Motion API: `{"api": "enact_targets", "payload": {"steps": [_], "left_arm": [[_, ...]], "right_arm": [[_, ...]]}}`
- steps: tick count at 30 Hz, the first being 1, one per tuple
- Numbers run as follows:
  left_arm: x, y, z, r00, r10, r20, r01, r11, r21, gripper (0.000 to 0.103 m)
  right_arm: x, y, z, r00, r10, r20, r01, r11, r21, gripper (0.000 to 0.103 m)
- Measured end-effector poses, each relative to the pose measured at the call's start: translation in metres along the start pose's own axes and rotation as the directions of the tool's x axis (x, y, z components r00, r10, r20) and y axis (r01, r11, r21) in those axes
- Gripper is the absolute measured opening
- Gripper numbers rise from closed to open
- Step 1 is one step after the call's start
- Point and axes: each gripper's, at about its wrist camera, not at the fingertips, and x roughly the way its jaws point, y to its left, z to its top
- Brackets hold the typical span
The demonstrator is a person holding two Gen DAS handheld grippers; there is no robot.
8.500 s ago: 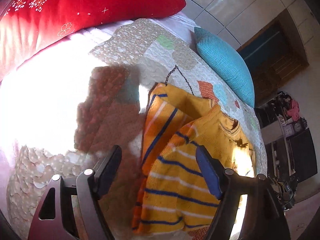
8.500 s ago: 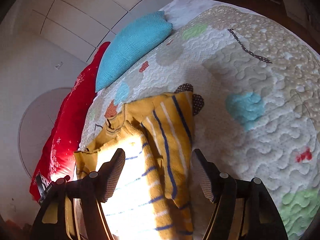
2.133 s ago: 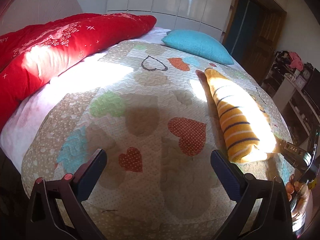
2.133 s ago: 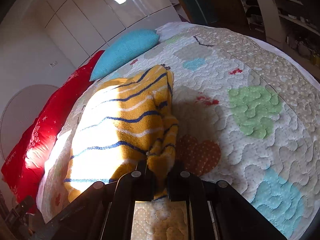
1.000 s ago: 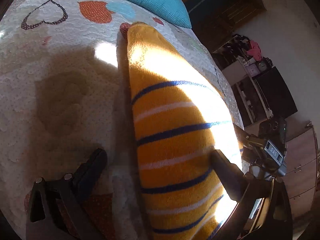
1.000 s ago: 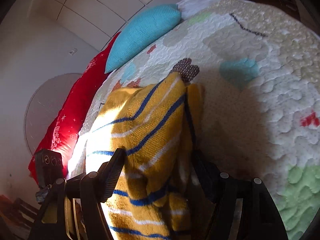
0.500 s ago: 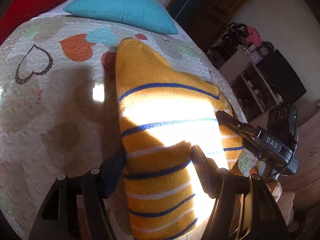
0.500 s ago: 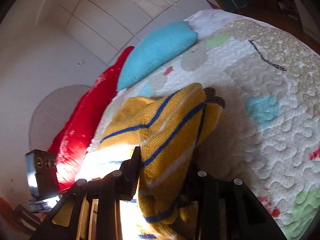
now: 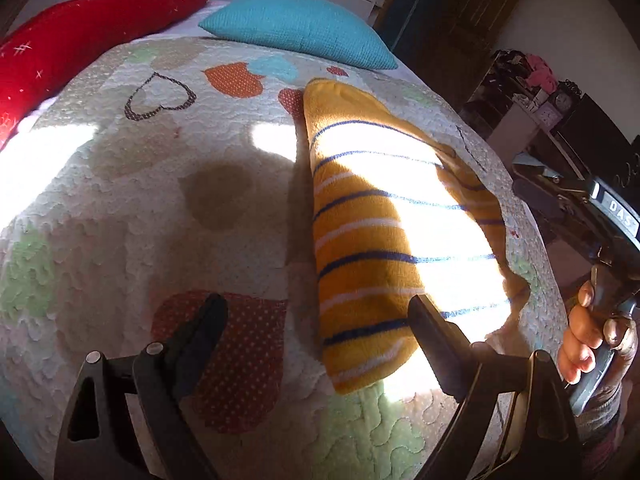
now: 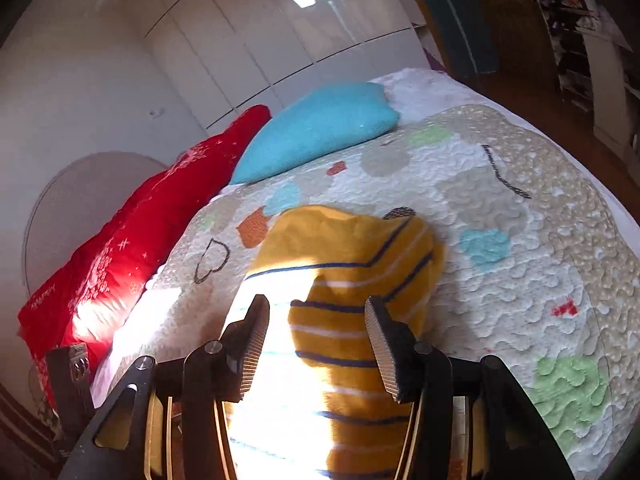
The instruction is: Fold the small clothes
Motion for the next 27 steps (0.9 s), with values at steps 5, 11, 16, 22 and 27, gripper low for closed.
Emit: {"api": "enact_targets", "payload": {"steps": [5,11,16,22,27], "left_arm": [[-0.07,-0.006,-0.013,0.952,0.167,0.255,-0.178,0.984,0.022,0.092],[-0.154,-0.008,-0.043,0.72,0.367,0.589,-0.412,0.909,-0.062,0.103],[-0.179,-0.002,-0.052,0.752,0.32,0.576,-0.348,0.935,-0.065,0.103],[-0.156,-0.007,-0.063,0.835,0.25,0.49,-0.28,0.96,-0.014,0.103],[-0.111,-0.006,-0.076,0.94,0.19,0.283,-0.186,0.982,-0.04,0.103]], "right_arm": [[0.048,0.026,-0.046,0.986,-0.081,-0.146,0.073,0.996,-0.057,0.05],[0.014,0.043,-0.114,0.961,-0.249,-0.118,0.221,0.952,-0.214,0.05],[-0.041,0.028,-0.141,0.971,-0.201,-0.129,0.188,0.977,-0.105,0.057],[-0.092,0.015,-0.172,0.962,-0.265,-0.065,0.262,0.964,-0.048,0.064],[-0.108,0.003,-0.173,0.946,-0.322,-0.035,0.322,0.947,-0.008,0.067]]}}
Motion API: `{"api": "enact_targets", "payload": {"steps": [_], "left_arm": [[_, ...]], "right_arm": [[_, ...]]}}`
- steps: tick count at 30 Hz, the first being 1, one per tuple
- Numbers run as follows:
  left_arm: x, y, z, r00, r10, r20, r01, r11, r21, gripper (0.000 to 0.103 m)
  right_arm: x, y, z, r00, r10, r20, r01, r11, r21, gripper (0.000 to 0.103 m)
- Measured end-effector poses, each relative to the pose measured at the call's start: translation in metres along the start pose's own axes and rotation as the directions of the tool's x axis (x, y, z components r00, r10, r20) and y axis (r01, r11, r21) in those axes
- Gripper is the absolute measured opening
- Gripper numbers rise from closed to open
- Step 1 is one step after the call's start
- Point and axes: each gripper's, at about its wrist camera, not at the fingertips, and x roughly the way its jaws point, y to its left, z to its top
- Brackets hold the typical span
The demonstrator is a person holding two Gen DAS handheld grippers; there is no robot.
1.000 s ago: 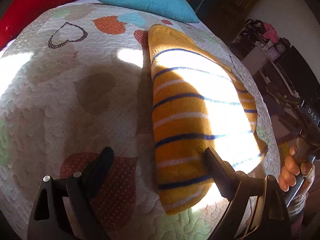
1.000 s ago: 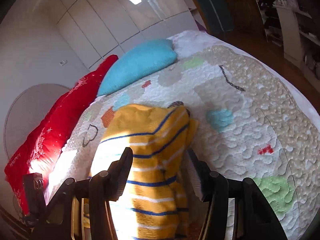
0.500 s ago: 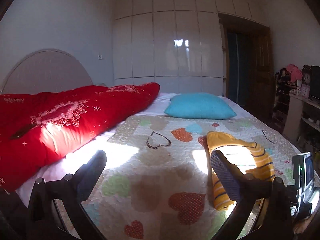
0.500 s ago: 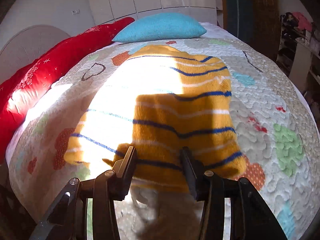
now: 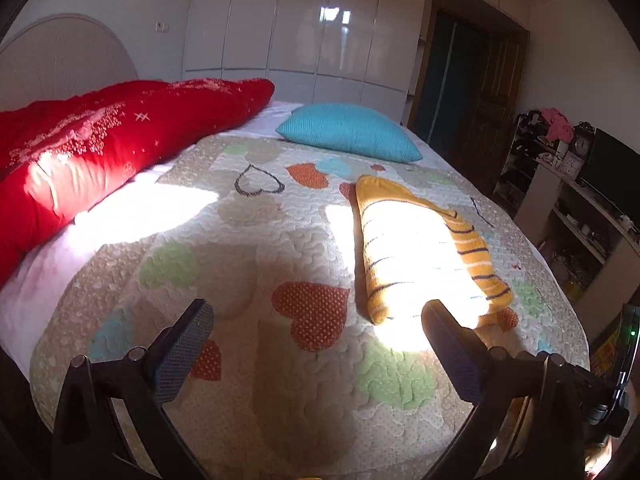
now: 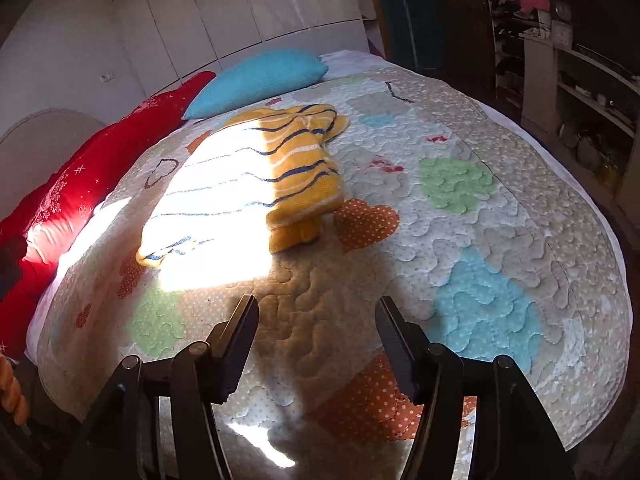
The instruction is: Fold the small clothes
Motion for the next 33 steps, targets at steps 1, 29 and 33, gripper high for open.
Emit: {"api": "enact_targets", "payload": {"steps": [1,29,33], "left_arm": [[0.008,-0.002,-0.005,0.999,0.007,-0.041,-0.007,1.0,-0.002,0.103],[0.04,-0.033,-0.041,0.976,0.094,-0.194,-0.068,0.988,0.138,0.103],[0.046,-0.033,-0.045,0.968,0.139,-0.21,-0.106,0.982,0.158,0.103]], "right_arm": [[0.0,0.0,0.0,1.0,-0.014,0.003,0.014,1.0,-0.008,0.068],[0.021,0.027,-0.017,0.993,-0.117,-0.02,0.113,0.983,-0.143,0.077],[0.023,0.029,-0.018,0.993,-0.12,-0.023,0.115,0.982,-0.152,0.078]]}}
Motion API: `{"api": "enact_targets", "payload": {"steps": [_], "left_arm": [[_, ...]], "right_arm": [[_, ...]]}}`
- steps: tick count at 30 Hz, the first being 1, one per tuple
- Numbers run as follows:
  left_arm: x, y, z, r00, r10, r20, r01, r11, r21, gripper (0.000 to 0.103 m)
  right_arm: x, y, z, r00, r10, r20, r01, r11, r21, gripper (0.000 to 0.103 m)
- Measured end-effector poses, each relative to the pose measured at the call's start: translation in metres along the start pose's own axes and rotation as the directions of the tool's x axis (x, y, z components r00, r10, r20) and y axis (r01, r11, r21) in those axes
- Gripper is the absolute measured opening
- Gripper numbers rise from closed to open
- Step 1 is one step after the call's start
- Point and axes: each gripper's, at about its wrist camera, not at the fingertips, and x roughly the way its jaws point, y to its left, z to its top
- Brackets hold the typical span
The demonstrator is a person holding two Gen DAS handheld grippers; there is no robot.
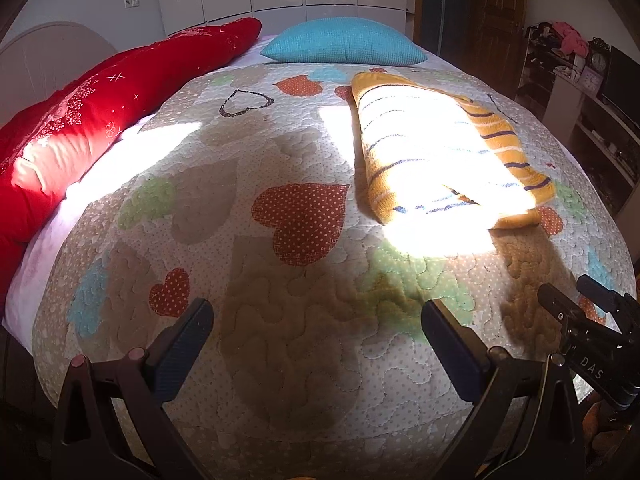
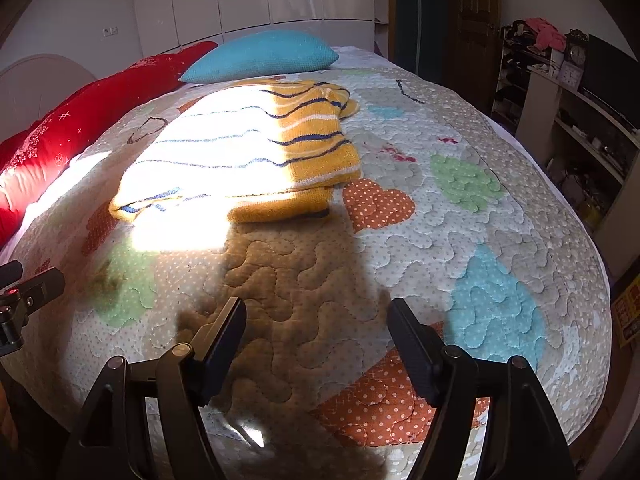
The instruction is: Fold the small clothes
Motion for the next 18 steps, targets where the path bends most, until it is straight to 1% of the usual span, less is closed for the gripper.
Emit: {"api": "enact_targets", "payload": {"steps": [18], "left_arm": [[0.0081,-0.0049,-0.004,0.997,-0.065,-0.043,0.065,0.998,0.004,0.103]], "right_arm": [[0.0049,-0.0045,0.0021,1.0,-0.001,-0.01,0.001,1.0,0.01,0.08]]}}
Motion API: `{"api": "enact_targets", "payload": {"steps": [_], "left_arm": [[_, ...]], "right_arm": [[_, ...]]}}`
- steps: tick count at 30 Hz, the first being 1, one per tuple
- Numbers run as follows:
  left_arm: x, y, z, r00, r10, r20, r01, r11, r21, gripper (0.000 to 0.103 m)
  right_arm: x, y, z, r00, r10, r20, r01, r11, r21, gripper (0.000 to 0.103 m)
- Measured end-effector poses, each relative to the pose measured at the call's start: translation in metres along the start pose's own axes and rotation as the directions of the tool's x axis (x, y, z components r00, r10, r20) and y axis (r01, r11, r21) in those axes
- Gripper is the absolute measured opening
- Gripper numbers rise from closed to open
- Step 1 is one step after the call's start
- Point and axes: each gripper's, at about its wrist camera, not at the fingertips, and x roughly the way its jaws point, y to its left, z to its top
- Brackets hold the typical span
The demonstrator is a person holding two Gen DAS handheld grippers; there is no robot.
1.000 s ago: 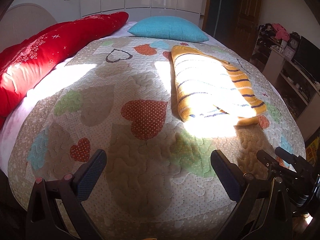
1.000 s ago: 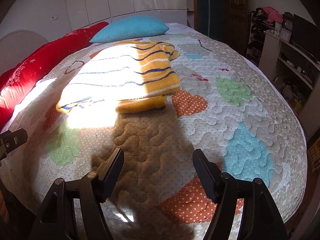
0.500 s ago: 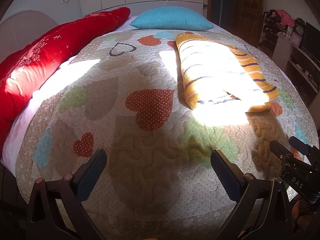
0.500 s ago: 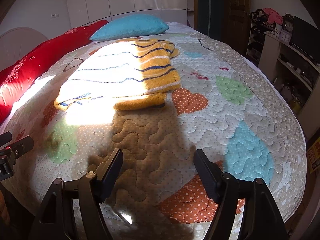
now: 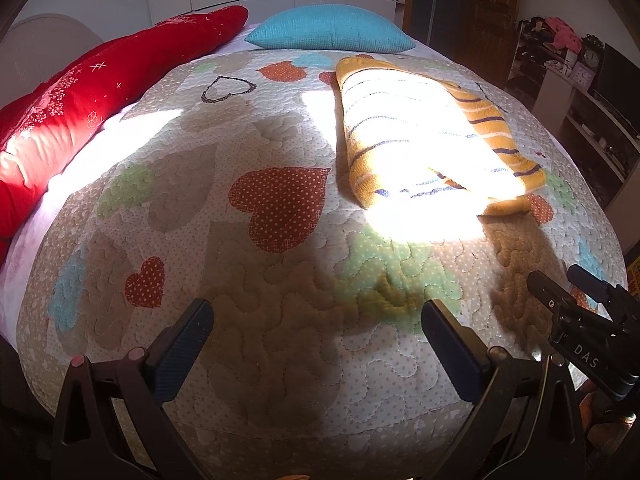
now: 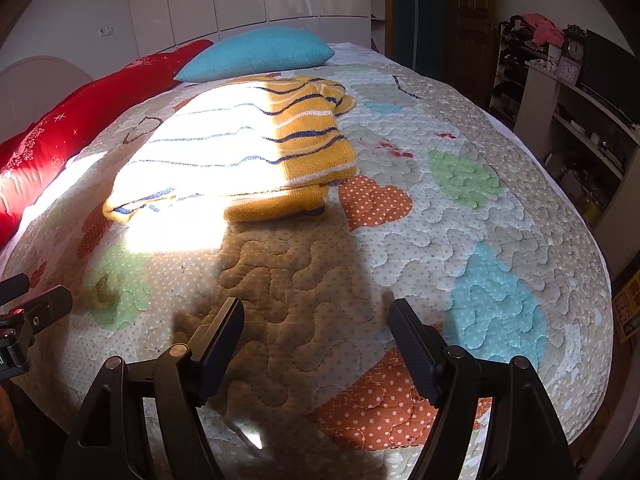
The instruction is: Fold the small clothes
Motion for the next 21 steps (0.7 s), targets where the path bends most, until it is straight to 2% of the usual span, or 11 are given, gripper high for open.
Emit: {"api": "enact_targets", "payload": {"steps": [8,21], "left_arm": [[0.0036,-0.0007,-0.0008,0.999,-0.039,-0.03,0.039,0.999,-0.015,0.103],[0.0083,-0.0014,-0.0031,0.998,-0.048,-0.049,0.047,0.999,-0.013,0.103]], "right_arm": [[0.0012,-0.0006,0.0007,1.0,0.002,-0.003,-0.002,1.0,0.005,0.081],[0.002,-0.0028,0.0002,1.0,0.001,-0.003,-0.001,1.0,0.012,0.082]]}}
